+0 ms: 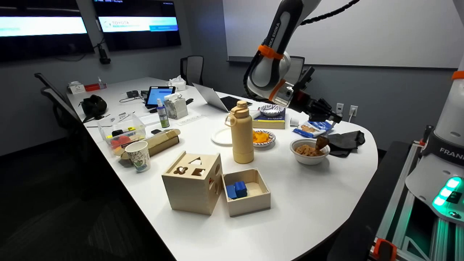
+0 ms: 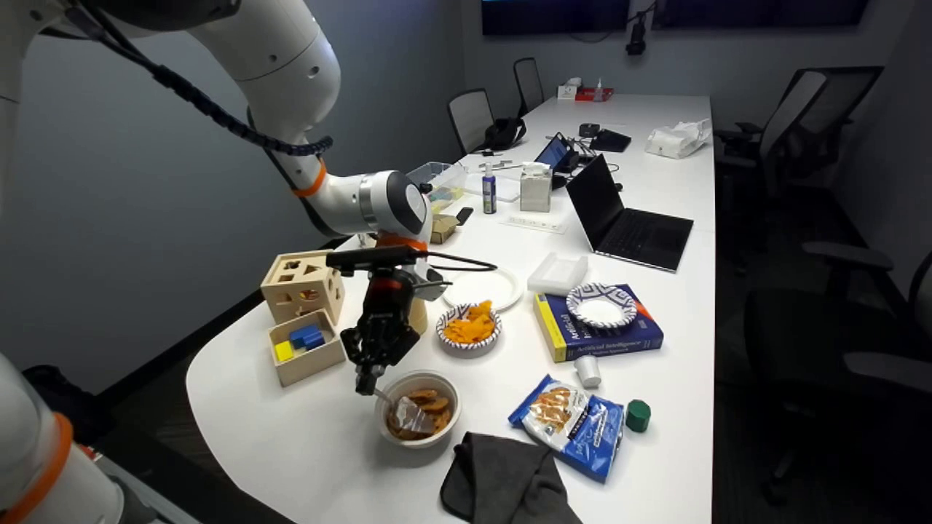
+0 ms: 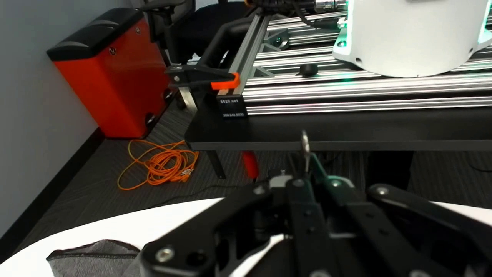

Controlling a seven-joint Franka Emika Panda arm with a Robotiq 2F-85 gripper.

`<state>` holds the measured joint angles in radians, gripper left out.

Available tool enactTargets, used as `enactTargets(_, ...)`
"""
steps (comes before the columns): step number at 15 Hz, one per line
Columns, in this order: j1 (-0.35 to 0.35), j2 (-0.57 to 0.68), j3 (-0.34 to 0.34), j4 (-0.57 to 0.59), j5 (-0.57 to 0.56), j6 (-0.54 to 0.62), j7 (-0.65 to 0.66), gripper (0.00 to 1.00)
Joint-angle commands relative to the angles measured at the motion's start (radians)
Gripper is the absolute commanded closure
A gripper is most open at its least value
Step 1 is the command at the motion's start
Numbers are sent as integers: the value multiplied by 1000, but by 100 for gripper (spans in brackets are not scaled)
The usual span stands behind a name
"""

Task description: Use the spatula to stir the contents in the bowl

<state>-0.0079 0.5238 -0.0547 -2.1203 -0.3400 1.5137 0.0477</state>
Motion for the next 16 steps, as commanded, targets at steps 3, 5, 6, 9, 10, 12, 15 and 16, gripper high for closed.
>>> enactTargets(3, -1, 42, -16, 29, -6, -7, 56, 99)
enactTargets(5, -3, 38, -17, 26, -4, 19, 72, 99)
enactTargets(6, -3, 34, -17, 26, 2, 29, 80, 99)
enactTargets(9, -6, 11, -14, 16, 18, 80, 94, 99)
enactTargets(10, -7, 5, -15, 14, 24, 94, 102, 99)
enactTargets(12, -10, -2, -15, 10, 37, 129, 106, 99)
enactTargets(15, -12, -4, -8, 8, 48, 142, 74, 99)
enactTargets(16, -10, -7, -6, 6, 48, 143, 72, 99)
